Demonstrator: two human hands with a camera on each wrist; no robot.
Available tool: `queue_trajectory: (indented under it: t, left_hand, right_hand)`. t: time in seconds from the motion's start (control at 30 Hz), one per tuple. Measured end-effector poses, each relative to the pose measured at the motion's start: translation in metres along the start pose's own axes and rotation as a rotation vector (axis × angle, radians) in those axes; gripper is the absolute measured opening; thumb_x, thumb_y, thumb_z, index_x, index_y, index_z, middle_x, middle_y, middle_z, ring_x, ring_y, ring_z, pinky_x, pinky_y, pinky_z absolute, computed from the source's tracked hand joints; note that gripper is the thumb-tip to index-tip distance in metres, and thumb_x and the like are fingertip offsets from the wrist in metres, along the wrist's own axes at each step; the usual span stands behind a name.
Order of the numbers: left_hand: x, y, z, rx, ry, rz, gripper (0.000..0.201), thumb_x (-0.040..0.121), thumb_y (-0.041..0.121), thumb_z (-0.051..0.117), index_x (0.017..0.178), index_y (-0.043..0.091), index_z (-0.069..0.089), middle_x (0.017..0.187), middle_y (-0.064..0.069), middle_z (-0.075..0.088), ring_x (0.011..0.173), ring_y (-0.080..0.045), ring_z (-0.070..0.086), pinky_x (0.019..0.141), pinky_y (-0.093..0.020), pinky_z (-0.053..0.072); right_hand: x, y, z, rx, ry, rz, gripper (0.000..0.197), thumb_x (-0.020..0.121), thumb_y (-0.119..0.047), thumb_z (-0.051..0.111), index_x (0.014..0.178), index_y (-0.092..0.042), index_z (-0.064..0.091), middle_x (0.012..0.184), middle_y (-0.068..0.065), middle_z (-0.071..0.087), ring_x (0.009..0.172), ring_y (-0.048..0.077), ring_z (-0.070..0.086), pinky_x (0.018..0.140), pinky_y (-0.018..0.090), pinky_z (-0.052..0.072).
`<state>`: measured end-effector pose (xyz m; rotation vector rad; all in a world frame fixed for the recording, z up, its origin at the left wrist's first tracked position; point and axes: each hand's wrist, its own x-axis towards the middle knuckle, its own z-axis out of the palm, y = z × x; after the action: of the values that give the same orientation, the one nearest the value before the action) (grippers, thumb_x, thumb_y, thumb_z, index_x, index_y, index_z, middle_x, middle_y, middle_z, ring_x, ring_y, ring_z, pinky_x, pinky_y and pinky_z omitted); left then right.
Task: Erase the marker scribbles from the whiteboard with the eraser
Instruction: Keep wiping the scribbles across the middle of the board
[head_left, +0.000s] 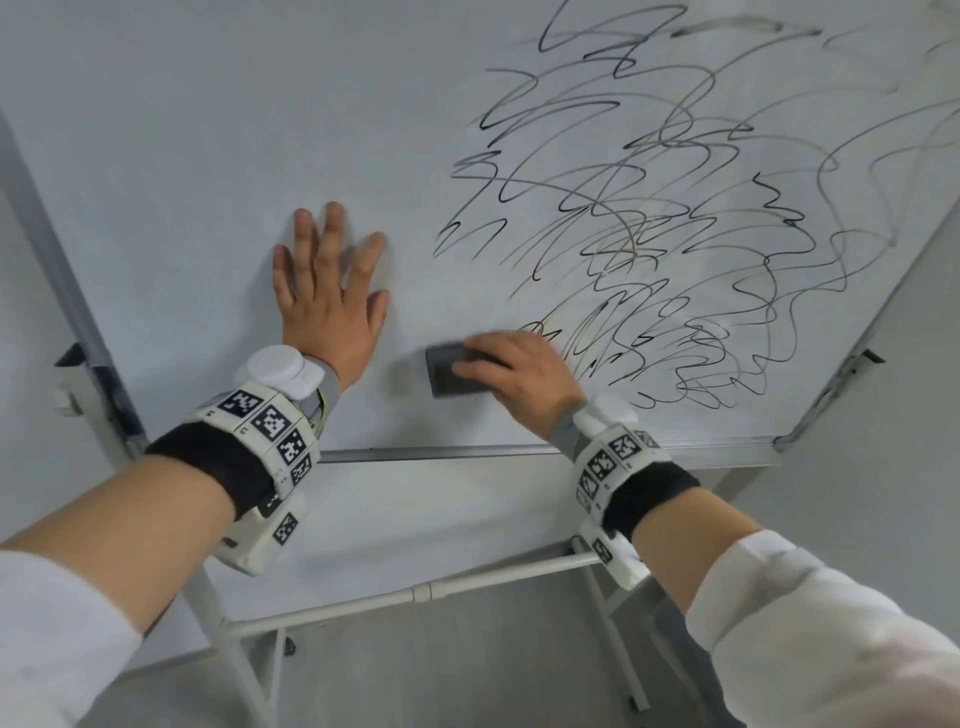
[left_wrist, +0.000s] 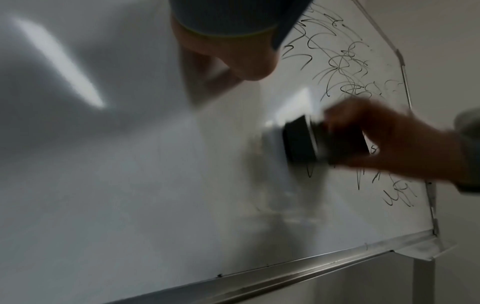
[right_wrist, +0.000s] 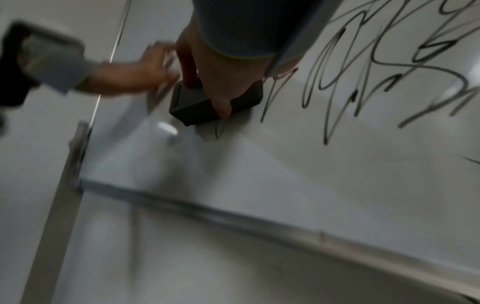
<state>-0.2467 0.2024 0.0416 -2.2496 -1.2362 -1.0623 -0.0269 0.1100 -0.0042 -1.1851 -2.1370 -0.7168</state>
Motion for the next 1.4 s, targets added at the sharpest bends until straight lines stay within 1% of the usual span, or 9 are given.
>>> queue_trajectory:
  t: [0.13,0.3,0.4,0.63,0.87,1.0,1.13,1.23,1.4]
  left_hand:
    - [0.003,0.001,0.001,0.024,-0.026,-0.007,0.053,0.092,0.034,0.036,0.141,0.026,0.019,0.152,-0.021,0.016,0.138,-0.045,0.012,0.11,-0.056,0.008]
    - [0.005,0.003,0.005,0.041,-0.048,-0.024,0.052,0.093,0.034,0.034,0.142,0.022,0.022,0.152,-0.023,0.012,0.138,-0.048,0.009,0.109,-0.059,0.005]
    - [0.004,0.004,0.008,0.043,-0.059,-0.03,0.054,0.092,0.036,0.031,0.143,0.023,0.019,0.152,-0.024,0.011,0.138,-0.049,0.008,0.109,-0.06,0.005]
    - [0.006,0.001,0.01,0.053,-0.066,-0.029,0.055,0.093,0.037,0.029,0.144,0.022,0.017,0.152,-0.024,0.01,0.138,-0.049,0.007,0.109,-0.06,0.003]
    - [0.011,0.004,0.012,0.034,-0.07,-0.049,0.056,0.09,0.038,0.026,0.143,0.023,0.015,0.152,-0.024,0.009,0.137,-0.05,0.007,0.108,-0.061,0.002]
    - [0.01,0.002,0.013,0.013,-0.05,-0.041,0.05,0.09,0.037,0.032,0.138,0.022,0.026,0.151,-0.023,0.016,0.136,-0.05,0.011,0.108,-0.058,0.001]
    - [0.018,0.0,0.009,0.003,0.043,-0.019,0.035,0.091,0.034,0.036,0.124,0.022,0.039,0.143,-0.011,0.021,0.132,-0.043,0.018,0.1,-0.064,0.022]
    - [0.031,-0.003,0.003,0.001,0.157,-0.011,0.037,0.09,0.029,0.041,0.126,0.021,0.038,0.127,-0.007,0.022,0.119,-0.029,0.021,0.089,-0.06,0.033]
    - [0.047,-0.004,-0.004,0.025,0.2,0.002,0.049,0.091,0.031,0.038,0.138,0.019,0.031,0.114,-0.009,0.026,0.105,-0.029,0.026,0.084,-0.058,0.037]
  right_hand:
    - [-0.008,0.0,-0.001,-0.003,-0.122,-0.051,0.045,0.067,0.007,0.073,0.105,-0.017,0.069,0.112,0.008,0.065,0.1,0.029,0.06,0.082,0.039,0.045]
    - [0.022,0.014,-0.015,0.012,-0.018,0.018,0.044,0.07,0.007,0.069,0.107,-0.016,0.066,0.113,0.011,0.064,0.1,0.031,0.06,0.082,0.04,0.044]
    - [0.003,0.01,-0.003,0.008,-0.007,-0.011,0.04,0.071,0.005,0.071,0.105,-0.017,0.068,0.112,0.011,0.065,0.099,0.031,0.059,0.081,0.039,0.043]
    - [-0.033,0.009,0.01,0.005,-0.199,-0.101,0.044,0.069,0.006,0.074,0.105,-0.019,0.069,0.113,0.008,0.064,0.101,0.03,0.059,0.089,0.038,0.042]
    - [0.042,0.029,-0.022,0.001,0.11,0.072,0.042,0.074,0.0,0.062,0.11,-0.02,0.06,0.113,0.01,0.064,0.1,0.029,0.056,0.082,0.04,0.042]
    - [0.043,0.026,-0.015,0.017,0.143,0.055,0.043,0.075,0.0,0.061,0.112,-0.022,0.056,0.113,0.01,0.064,0.1,0.029,0.058,0.081,0.04,0.044]
    - [0.043,0.03,-0.015,0.007,0.002,-0.032,0.044,0.075,0.002,0.059,0.113,-0.02,0.062,0.116,0.011,0.063,0.103,0.032,0.059,0.083,0.041,0.045]
    - [0.078,0.039,-0.038,-0.03,0.118,0.033,0.048,0.074,0.0,0.062,0.116,-0.022,0.057,0.118,0.009,0.062,0.103,0.03,0.058,0.084,0.041,0.045]
    - [0.115,0.037,-0.052,-0.043,0.299,0.179,0.052,0.065,0.003,0.071,0.114,-0.014,0.064,0.119,0.01,0.06,0.103,0.029,0.056,0.088,0.038,0.041]
